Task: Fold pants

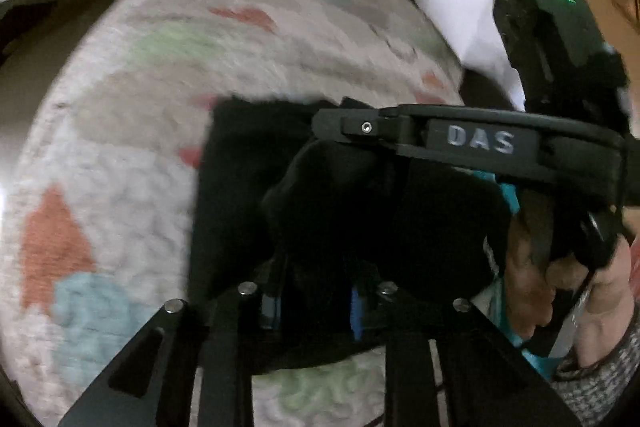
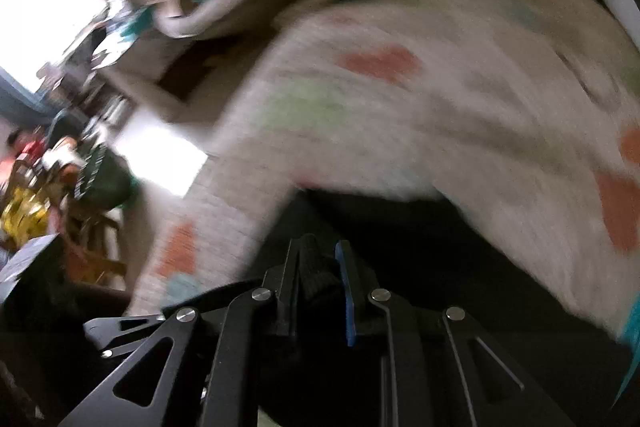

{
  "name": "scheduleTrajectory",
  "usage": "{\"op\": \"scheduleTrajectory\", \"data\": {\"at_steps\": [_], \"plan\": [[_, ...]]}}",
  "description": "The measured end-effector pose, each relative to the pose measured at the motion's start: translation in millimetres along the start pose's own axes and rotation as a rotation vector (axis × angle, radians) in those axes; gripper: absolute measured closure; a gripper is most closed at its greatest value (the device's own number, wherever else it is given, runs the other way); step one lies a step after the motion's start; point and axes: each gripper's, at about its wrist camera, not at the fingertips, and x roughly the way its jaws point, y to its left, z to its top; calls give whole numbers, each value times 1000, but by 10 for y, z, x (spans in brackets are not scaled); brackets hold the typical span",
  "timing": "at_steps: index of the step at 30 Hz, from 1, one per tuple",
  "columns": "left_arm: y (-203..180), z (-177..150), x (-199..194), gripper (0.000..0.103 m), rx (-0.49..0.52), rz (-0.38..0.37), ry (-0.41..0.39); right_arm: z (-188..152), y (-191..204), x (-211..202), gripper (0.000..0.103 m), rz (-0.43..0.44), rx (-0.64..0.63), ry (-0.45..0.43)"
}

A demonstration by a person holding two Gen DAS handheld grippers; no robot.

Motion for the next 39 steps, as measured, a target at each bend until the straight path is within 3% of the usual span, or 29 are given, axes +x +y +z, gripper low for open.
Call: {"op": "scheduleTrajectory", "data": {"at_steps": [2, 3, 4, 8, 10, 12, 15, 17, 20, 21, 22, 24, 26, 28, 29, 34, 36, 37, 39], "plan": [[-119, -112, 85, 75, 39, -31, 60, -157, -323, -26, 66, -26, 80, 4], [-144, -156, 73, 73, 53, -49, 75, -195, -440, -68, 52, -30, 114, -4], [-182, -212, 17, 69, 75, -70, 88, -232, -540, -147, 45, -39, 154, -20], [-153, -362, -418, 59, 132, -129, 60, -258, -766, -567, 45, -83, 269, -132], [-30, -343, -616, 57, 120, -101, 17, -230, -685, -820, 44, -61, 287, -208], [137, -252, -664, 55, 71, -59, -20, -212, -449, -916, 45, 8, 247, -231], [501, -104, -588, 55, -54, -1, -30, -279, -128, -804, 50, 130, 190, -188], [700, -46, -476, 55, -119, 38, -31, -373, 51, -587, 50, 153, 150, -122], [843, -8, -276, 55, -193, 13, 1, -506, -29, -151, 50, -3, 158, 29], [858, 10, -224, 55, -208, 2, 9, -547, -121, -45, 56, -72, 184, 68], [878, 12, -173, 55, -221, -21, 13, -553, -155, -46, 63, -79, 194, 60], [857, 25, -102, 55, -216, -52, 11, -468, -130, -143, 63, -64, 208, 20], [800, 43, -41, 54, -198, -74, 12, -252, 20, -210, 61, -81, 167, -20], [709, 52, 41, 54, -178, -101, 21, 5, 236, -162, 46, -74, 125, -28], [674, 56, 88, 54, -165, -103, 25, 124, 283, -94, 44, -65, 108, -24], [586, 44, 164, 55, -124, -78, 17, 530, 573, 478, 39, -137, 29, 88], [583, 49, 178, 72, -113, -55, 21, 558, 595, 727, 39, -195, 19, 158], [580, 53, 199, 84, -104, -46, 33, 551, 606, 844, 49, -223, 12, 194], [575, 72, 229, 89, -115, -49, 40, 496, 648, 912, 62, -272, -19, 203]]}}
